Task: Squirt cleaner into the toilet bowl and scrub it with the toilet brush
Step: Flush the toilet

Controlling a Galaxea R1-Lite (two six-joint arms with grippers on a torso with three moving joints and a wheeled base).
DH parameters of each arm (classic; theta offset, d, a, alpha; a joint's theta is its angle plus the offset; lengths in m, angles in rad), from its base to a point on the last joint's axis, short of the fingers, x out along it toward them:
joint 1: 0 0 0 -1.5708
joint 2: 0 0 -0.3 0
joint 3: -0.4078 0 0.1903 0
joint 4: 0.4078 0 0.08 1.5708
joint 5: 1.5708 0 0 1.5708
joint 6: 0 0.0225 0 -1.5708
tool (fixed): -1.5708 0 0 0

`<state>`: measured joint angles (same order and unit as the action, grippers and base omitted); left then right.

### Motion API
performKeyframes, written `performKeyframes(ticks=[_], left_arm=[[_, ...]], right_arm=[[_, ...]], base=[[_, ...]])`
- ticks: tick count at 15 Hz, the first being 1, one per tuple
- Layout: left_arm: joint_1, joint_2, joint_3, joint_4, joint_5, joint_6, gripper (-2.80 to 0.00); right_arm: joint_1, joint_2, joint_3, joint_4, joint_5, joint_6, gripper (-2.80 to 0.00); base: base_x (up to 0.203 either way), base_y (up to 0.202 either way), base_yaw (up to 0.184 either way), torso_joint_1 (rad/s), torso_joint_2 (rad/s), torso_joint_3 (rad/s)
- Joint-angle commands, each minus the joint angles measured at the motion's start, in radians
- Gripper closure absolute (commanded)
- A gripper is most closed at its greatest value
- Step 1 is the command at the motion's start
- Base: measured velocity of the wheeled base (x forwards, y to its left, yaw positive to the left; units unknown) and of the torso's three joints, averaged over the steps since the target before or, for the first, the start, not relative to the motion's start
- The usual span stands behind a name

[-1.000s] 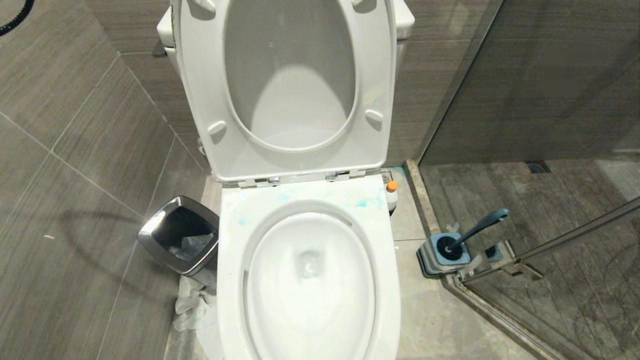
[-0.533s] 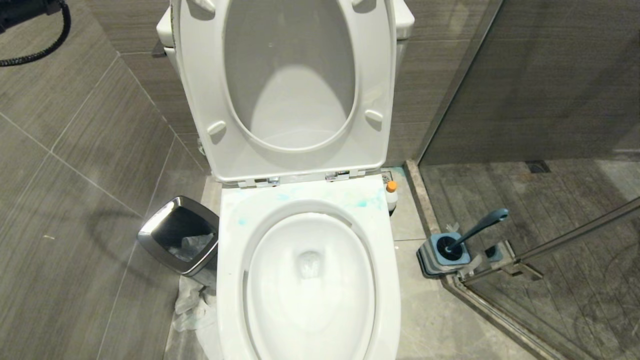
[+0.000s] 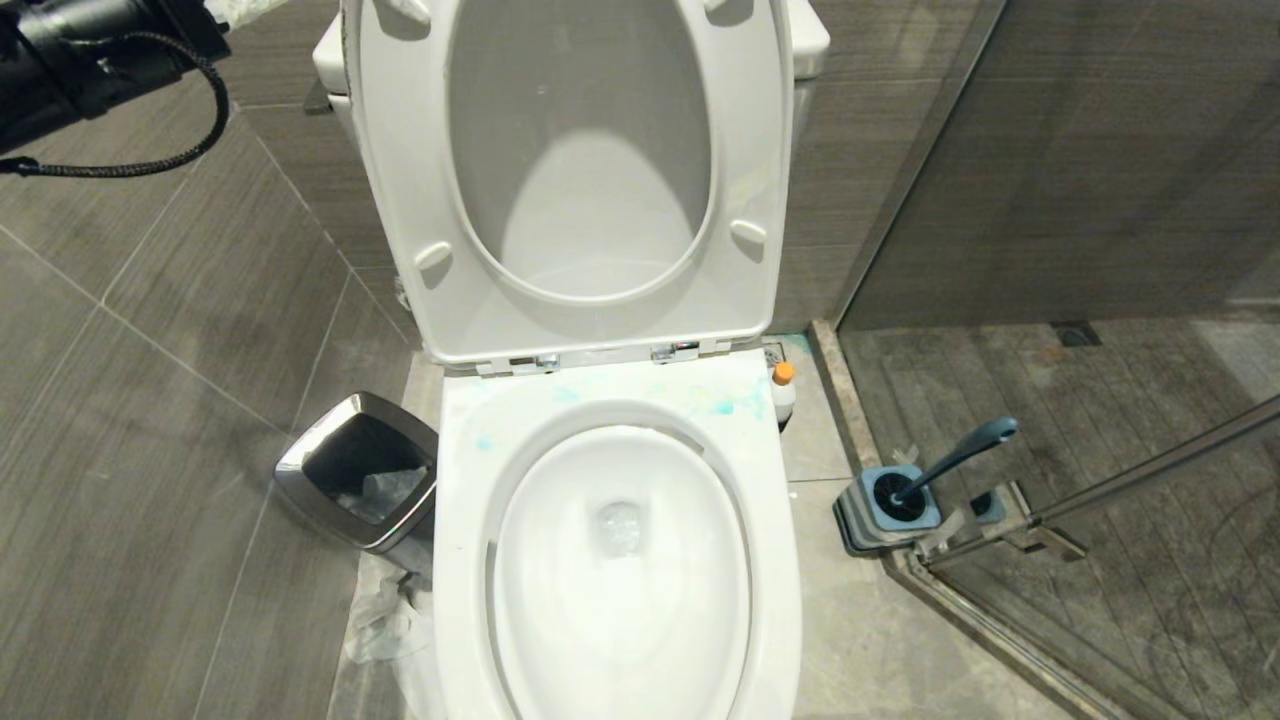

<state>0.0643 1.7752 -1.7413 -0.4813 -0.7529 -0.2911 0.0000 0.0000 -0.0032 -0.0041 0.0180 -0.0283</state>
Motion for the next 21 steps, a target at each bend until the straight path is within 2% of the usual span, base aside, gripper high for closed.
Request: performKeyframes(ticks=[1, 5, 7, 10, 17, 21], left_arm=[[-0.003, 0.028, -0.014, -0.003, -0.003, -0.001, 0.0], [-0.002, 0.052, -0.017, -0.007, 0.0, 0.049, 0.0], [-0.002, 0.067, -0.017, -0.058, 0.014, 0.075, 0.0], [-0.011, 0.082, -0.02, -0.089, 0.083, 0.081, 0.0], [-0.015, 0.105, -0.072, -0.085, 0.099, 0.086, 0.0], [-0.032, 0.099, -0.072, -0.086, 0.143, 0.086, 0.0]], right_arm=[[0.0, 0.002, 0.0, 0.0, 0.0, -0.001, 0.0], [0.0, 0.002, 0.0, 0.0, 0.0, -0.001, 0.0], [0.0, 0.002, 0.0, 0.0, 0.0, -0.001, 0.0], [0.0, 0.002, 0.0, 0.0, 0.0, -0.001, 0.0], [0.0, 0.002, 0.0, 0.0, 0.0, -0.001, 0.0], [0.0, 0.002, 0.0, 0.0, 0.0, -0.001, 0.0]], base=[[0.0, 0.0, 0.0, 0.0, 0.0, 0.0], [0.0, 0.0, 0.0, 0.0, 0.0, 0.0], [0.0, 0.0, 0.0, 0.0, 0.0, 0.0], [0.0, 0.0, 0.0, 0.0, 0.0, 0.0], [0.0, 0.0, 0.0, 0.0, 0.0, 0.0], [0.0, 0.0, 0.0, 0.0, 0.0, 0.0]])
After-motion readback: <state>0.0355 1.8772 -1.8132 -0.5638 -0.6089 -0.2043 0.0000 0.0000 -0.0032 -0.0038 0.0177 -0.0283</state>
